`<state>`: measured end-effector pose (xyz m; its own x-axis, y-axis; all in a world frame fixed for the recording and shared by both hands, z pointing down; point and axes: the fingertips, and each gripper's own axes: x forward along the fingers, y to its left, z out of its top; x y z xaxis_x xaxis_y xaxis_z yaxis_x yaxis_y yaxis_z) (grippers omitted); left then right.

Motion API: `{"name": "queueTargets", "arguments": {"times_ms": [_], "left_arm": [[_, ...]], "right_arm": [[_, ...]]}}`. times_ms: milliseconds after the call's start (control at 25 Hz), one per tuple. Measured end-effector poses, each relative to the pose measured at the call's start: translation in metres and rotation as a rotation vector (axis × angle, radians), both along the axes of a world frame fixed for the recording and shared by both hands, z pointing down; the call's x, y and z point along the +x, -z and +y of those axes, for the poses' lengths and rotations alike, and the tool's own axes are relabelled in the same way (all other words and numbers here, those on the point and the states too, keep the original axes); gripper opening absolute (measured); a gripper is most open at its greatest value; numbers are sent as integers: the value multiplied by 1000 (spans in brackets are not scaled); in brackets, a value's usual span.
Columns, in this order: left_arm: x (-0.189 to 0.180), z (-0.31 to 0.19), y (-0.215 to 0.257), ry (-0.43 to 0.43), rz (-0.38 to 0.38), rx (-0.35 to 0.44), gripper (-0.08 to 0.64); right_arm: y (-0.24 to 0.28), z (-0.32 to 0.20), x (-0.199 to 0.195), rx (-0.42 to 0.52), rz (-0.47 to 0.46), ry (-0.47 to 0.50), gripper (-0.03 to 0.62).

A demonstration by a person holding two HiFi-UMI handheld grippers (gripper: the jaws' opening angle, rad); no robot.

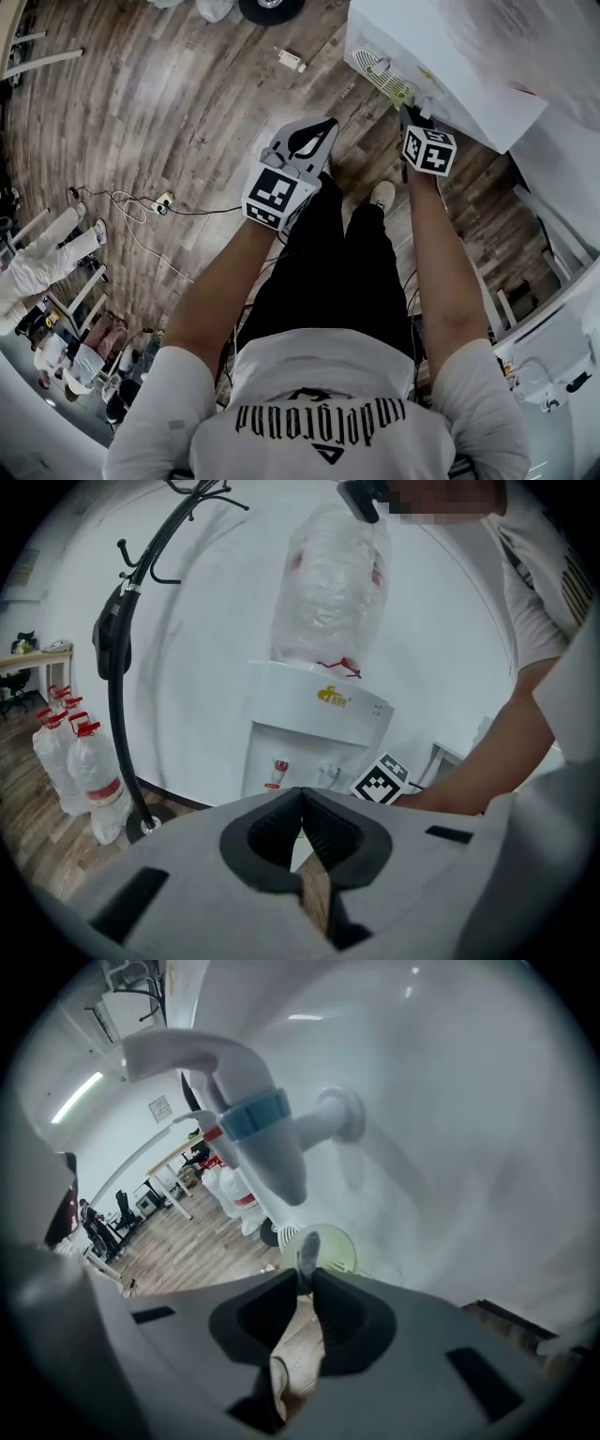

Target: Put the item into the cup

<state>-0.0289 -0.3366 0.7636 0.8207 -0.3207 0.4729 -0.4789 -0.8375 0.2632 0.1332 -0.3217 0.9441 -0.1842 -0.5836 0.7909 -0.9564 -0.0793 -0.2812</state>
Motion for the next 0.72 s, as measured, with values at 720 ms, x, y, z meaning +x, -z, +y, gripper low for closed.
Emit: {"name": "queueTargets", "arguments": {"times_ms": [720], "left_arm": [[-4, 7, -3, -8, -3, -23, 3]], "right_arm": [[5, -9, 2, 28, -44, -79, 186]]}}
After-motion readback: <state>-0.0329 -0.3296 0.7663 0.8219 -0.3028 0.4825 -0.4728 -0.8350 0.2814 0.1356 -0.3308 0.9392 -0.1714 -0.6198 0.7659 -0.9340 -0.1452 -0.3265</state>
